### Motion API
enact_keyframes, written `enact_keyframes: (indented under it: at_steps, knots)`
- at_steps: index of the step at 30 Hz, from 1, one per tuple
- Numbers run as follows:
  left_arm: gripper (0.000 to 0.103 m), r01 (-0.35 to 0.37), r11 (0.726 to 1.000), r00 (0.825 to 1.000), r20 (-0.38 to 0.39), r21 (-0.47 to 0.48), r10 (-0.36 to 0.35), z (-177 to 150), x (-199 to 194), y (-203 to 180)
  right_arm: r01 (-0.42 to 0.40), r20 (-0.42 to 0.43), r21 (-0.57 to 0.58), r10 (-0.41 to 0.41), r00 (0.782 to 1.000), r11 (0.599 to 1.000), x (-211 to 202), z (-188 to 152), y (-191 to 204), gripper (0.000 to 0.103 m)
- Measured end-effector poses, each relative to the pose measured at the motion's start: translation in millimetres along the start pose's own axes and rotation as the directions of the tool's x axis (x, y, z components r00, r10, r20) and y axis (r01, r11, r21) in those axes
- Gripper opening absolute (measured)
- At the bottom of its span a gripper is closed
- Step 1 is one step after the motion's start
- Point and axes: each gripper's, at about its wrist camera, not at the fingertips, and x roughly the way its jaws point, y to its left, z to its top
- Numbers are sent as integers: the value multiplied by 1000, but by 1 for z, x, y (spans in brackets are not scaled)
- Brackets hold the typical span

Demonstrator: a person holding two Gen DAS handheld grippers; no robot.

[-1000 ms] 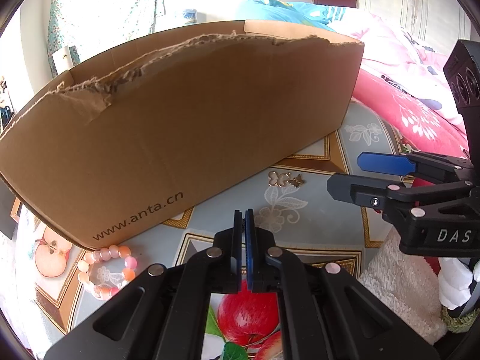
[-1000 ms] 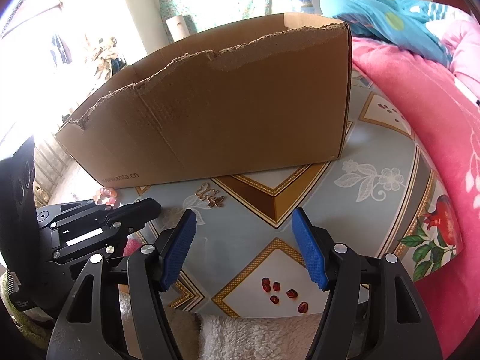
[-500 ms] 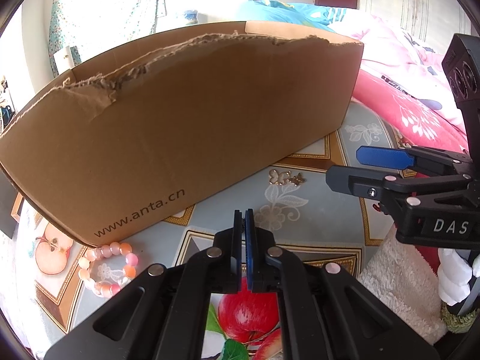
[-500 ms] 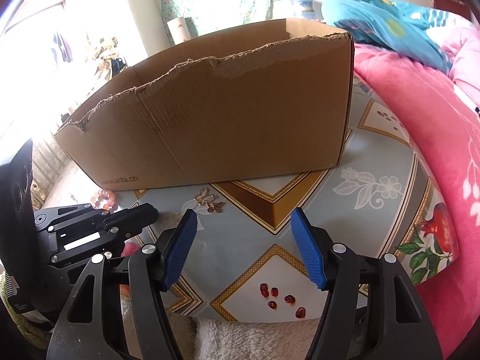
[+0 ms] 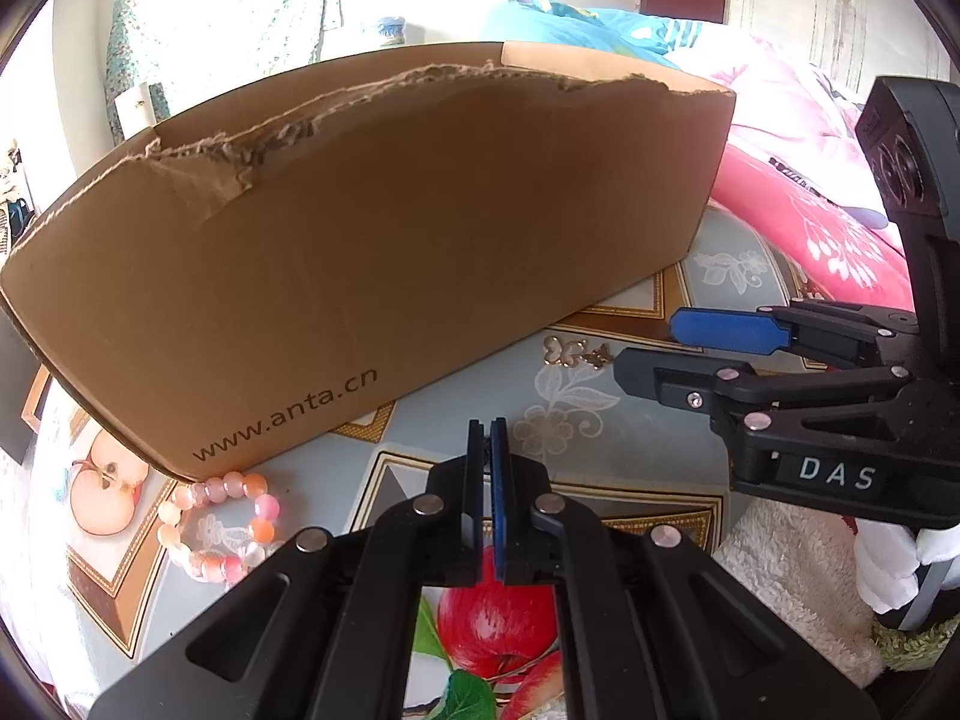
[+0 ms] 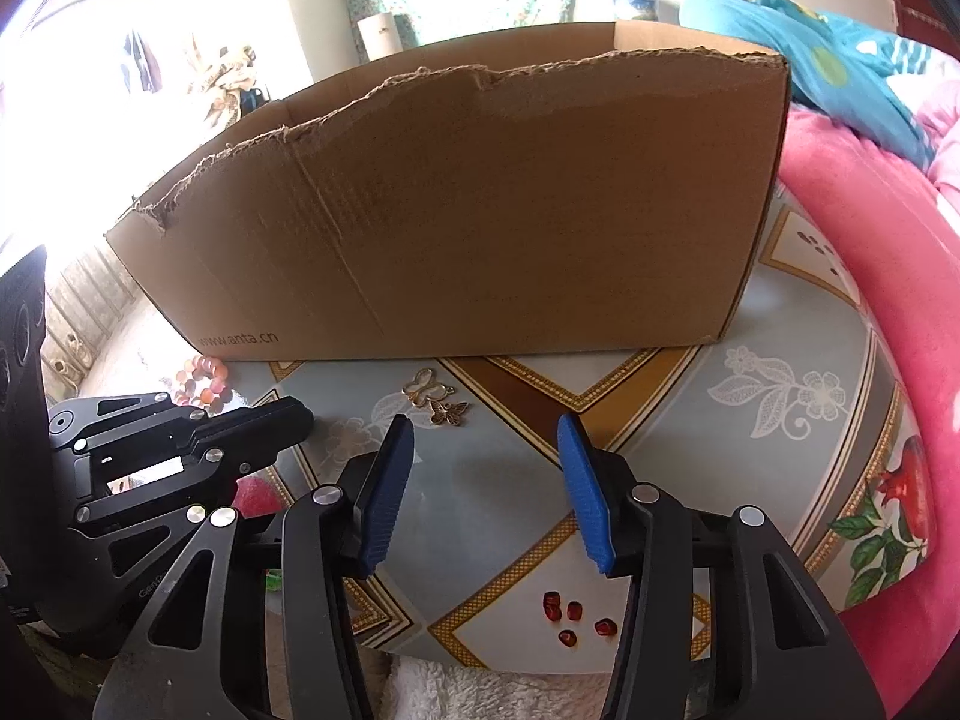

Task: Organize jewelry
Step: 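Move the open right tool to the gold butterfly earrings and close it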

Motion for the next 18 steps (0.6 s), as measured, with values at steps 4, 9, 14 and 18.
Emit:
enact_keyframes:
  at_steps: [4, 9, 14, 18]
  knots:
    - [2, 0, 1000, 1000, -1, -16, 0, 0, 0, 1, -5, -9, -54, 5, 1000, 999, 9, 7, 10, 39]
    - [2, 3, 1000, 1000, -1, -26, -3, 0, -1, 3, 10, -20, -121, -13, 1000, 993, 18, 14, 23, 31]
    - [2, 7, 1000, 1000, -2, -28, -7, 0, -1, 3, 55, -29, -170, -61, 998, 984, 21, 15, 38, 15]
    - [2, 11, 1000, 1000, -1, -28, -11, 1, -1, 4, 63, -47, -190, -73, 996, 980, 22, 17, 48, 11]
